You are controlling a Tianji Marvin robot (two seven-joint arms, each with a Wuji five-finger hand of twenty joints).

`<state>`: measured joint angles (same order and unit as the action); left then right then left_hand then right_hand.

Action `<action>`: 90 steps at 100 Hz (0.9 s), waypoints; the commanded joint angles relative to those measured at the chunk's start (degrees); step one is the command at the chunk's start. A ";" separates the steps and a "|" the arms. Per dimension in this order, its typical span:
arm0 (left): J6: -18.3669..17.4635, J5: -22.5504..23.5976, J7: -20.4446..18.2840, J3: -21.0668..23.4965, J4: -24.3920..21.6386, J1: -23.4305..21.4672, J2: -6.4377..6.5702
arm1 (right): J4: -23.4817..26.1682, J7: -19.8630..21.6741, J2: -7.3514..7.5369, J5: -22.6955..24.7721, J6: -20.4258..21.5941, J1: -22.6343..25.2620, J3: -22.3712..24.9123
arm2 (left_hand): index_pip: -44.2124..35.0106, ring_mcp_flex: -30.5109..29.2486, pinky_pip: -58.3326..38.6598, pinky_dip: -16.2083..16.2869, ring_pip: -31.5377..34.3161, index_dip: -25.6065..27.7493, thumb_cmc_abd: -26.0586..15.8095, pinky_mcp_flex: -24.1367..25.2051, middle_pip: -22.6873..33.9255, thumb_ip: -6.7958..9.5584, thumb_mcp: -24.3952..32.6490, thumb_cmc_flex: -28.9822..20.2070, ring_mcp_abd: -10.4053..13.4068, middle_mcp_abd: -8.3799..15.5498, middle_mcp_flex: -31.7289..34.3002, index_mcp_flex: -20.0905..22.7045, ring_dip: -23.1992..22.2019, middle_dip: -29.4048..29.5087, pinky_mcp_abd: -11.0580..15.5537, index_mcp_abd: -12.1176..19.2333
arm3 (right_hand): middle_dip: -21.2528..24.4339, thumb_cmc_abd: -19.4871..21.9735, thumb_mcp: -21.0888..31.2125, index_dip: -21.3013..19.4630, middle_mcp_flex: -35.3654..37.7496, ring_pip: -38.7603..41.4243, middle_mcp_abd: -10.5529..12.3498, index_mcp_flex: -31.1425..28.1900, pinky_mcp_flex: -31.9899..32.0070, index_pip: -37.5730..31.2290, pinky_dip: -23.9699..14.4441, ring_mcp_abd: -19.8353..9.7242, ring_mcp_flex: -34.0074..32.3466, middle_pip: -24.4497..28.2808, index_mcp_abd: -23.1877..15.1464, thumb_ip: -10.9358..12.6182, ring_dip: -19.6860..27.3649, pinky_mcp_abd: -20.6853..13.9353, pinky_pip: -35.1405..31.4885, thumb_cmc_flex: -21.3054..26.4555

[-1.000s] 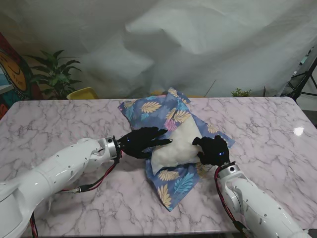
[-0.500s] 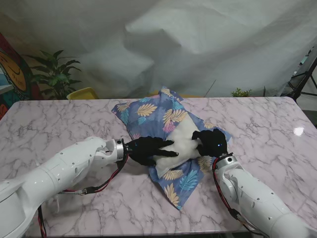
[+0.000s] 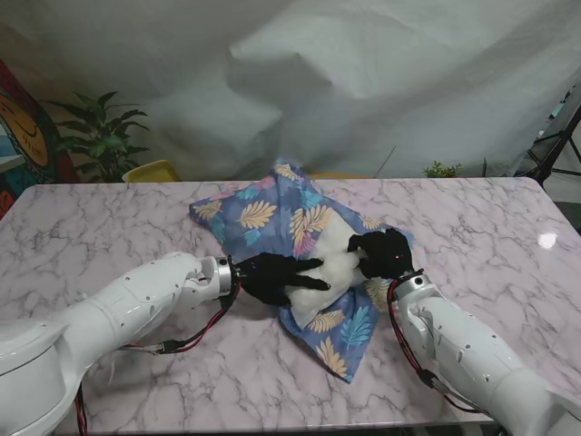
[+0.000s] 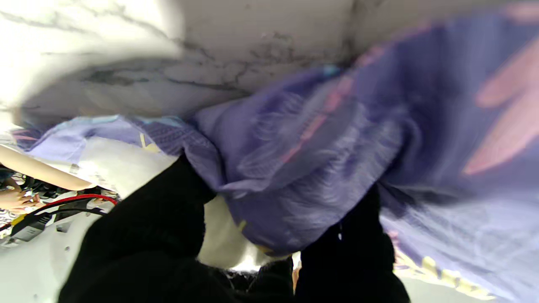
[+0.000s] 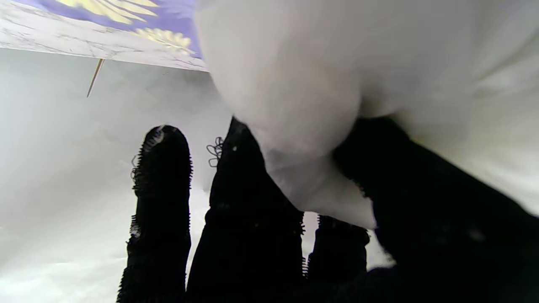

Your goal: Put a pillowcase on a pillow

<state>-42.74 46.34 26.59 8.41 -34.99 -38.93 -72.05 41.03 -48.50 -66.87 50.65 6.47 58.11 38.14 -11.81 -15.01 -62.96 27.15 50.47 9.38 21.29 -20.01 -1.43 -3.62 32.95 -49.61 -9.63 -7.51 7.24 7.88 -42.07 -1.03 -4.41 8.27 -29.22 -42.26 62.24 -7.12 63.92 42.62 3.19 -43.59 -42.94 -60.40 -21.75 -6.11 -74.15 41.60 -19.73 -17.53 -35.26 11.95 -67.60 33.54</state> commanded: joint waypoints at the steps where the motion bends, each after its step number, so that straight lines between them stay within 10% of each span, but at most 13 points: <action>1: -0.50 1.44 -1.51 -1.06 -0.10 -1.43 -1.03 | -0.35 0.35 -0.91 -0.56 0.60 -1.15 -0.54 | -15.93 -8.84 -8.38 3.21 15.39 7.57 2.25 -4.33 -0.36 -1.51 3.48 -2.53 16.16 1.03 -2.45 2.25 -6.62 -1.23 12.95 -1.18 | -0.72 2.70 2.74 -2.18 1.84 2.38 2.92 -4.01 0.82 -5.53 -0.05 -3.77 -1.74 1.74 -5.55 1.95 -0.27 1.64 0.52 5.97; 24: 2.07 1.66 0.99 -1.32 0.60 -2.00 -1.81 | -0.05 0.68 -0.90 -0.74 1.59 -1.06 -0.43 | -54.35 -16.55 -17.20 4.62 20.70 16.27 6.37 -12.28 7.18 -4.45 1.37 -1.26 20.79 1.93 -1.66 26.28 -8.03 -37.00 19.36 -9.51 | -0.57 3.07 2.54 -2.22 1.71 1.70 3.04 -3.80 1.30 -5.37 0.25 -3.72 -1.71 1.50 -5.44 1.96 0.00 2.32 0.93 5.92; 30: 2.42 1.04 1.13 -0.85 0.96 -2.33 -1.97 | 1.62 1.23 -0.37 0.22 1.37 -0.12 0.65 | -61.16 -18.20 -18.06 4.74 21.49 18.20 7.64 -14.00 12.31 -5.50 4.85 1.99 20.61 0.55 0.91 24.62 -6.90 -40.65 19.87 -11.44 | -0.50 3.33 2.36 -2.18 1.68 1.51 3.05 -3.67 1.58 -5.32 0.33 -3.74 -1.64 1.41 -5.41 1.91 0.06 2.52 1.08 5.71; 39: 2.19 0.09 1.27 -0.02 1.93 -2.90 -2.31 | 4.73 2.87 0.64 2.03 0.98 1.70 2.64 | -64.23 -23.30 -20.23 5.76 23.22 21.80 7.80 -17.81 27.47 -5.80 5.66 1.93 18.33 -1.17 11.14 21.66 -3.16 -28.74 17.51 -11.27 | -0.23 3.83 2.04 -1.89 1.59 0.75 3.08 -3.19 2.29 -5.06 0.50 -3.62 -1.48 1.03 -5.31 1.84 0.35 3.02 1.41 5.27; 46: 2.11 0.17 3.53 -0.19 3.12 -3.06 -2.86 | 6.97 3.88 1.29 3.28 0.91 3.21 4.21 | -63.58 -33.39 -22.26 5.92 20.79 38.31 7.84 -24.58 33.02 -5.60 5.46 0.35 14.79 1.91 26.84 17.89 1.29 -22.54 13.06 -11.81 | 0.20 4.65 1.21 -1.14 1.40 -1.17 2.89 -2.54 3.19 -4.62 0.63 -3.28 -1.54 0.18 -4.60 1.70 1.00 3.69 1.72 3.84; 56: 1.45 -1.00 4.21 1.65 3.86 -4.11 -3.20 | 11.20 5.99 2.40 5.56 0.11 6.22 7.25 | -61.78 -42.95 -22.30 5.39 16.12 54.13 6.04 -31.99 34.16 -5.37 4.10 -1.05 13.42 3.31 40.77 13.97 4.16 -28.62 8.83 -9.79 | 0.56 4.14 1.13 -0.50 -1.14 -6.33 2.23 0.01 5.22 -3.24 0.69 -2.37 -0.94 -1.04 -2.14 1.08 2.41 4.67 2.41 -1.38; 69: 1.22 -3.18 3.84 4.75 4.43 -5.86 -3.40 | 15.70 7.11 3.59 8.69 -1.40 10.03 10.66 | -58.87 -48.22 -21.78 5.50 10.34 62.01 1.15 -36.04 43.22 -4.20 -3.13 -5.38 12.08 7.48 48.43 7.11 2.42 -34.12 6.04 -9.57 | 1.74 4.57 0.90 -0.23 -3.90 -10.05 1.93 2.15 7.33 -2.03 0.64 -1.58 1.17 -1.21 -0.44 0.36 2.72 5.43 3.08 -5.93; 80: 1.56 -4.49 3.32 6.63 4.46 -6.92 -3.37 | 19.08 7.73 4.30 10.78 -2.44 13.49 13.81 | -57.11 -48.95 -21.04 6.05 8.64 55.49 -6.75 -36.29 50.99 -2.87 -14.65 -13.42 12.14 10.20 46.36 -3.05 0.68 -32.05 6.02 -13.45 | 2.17 6.06 0.06 -0.07 -6.05 -11.77 1.71 3.80 8.58 -1.25 0.74 -1.05 2.91 -1.26 0.92 -0.01 3.07 5.69 3.58 -8.61; 85: 1.12 -5.50 3.00 7.55 4.98 -7.40 -3.60 | 20.70 8.05 4.55 11.62 -3.03 15.26 15.38 | -54.65 -48.42 -20.30 6.70 8.63 34.20 -12.52 -35.43 53.61 -0.59 -28.42 -22.41 11.76 11.40 45.15 -4.31 -0.13 -31.75 5.74 -14.65 | 2.46 7.00 -0.57 -0.12 -7.19 -12.92 1.29 4.38 9.20 -0.47 0.79 -0.67 3.68 -1.15 1.85 0.01 3.38 5.88 3.85 -9.96; 90: 0.35 -6.18 2.60 7.95 5.63 -7.61 -3.78 | 22.58 8.61 4.87 12.69 -3.75 17.25 17.12 | -35.84 -47.46 -19.61 7.30 8.74 13.01 -17.81 -34.30 54.64 0.09 -31.51 -24.04 11.22 12.19 44.20 -1.06 -0.89 -32.47 5.22 -12.97 | 3.23 8.11 -0.69 -1.29 -8.82 -15.00 1.01 4.79 10.13 2.11 0.90 -0.02 5.29 -1.37 3.37 0.40 3.95 6.14 4.36 -11.99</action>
<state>-41.59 40.82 31.33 16.92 -31.60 -45.12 -75.82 62.51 -40.26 -62.94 62.76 3.85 73.07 54.33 -62.54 -57.53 -84.08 32.78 61.53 40.48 17.68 -55.43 23.46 -8.74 1.48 -63.07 -1.34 1.30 42.84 7.33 -43.19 -28.30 0.63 -1.55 -26.42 -38.62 59.84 -6.88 57.21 30.50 5.12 -39.13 -34.70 -58.81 -21.59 -6.61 -69.54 39.12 -19.59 -17.64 -32.06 15.62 -64.40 24.67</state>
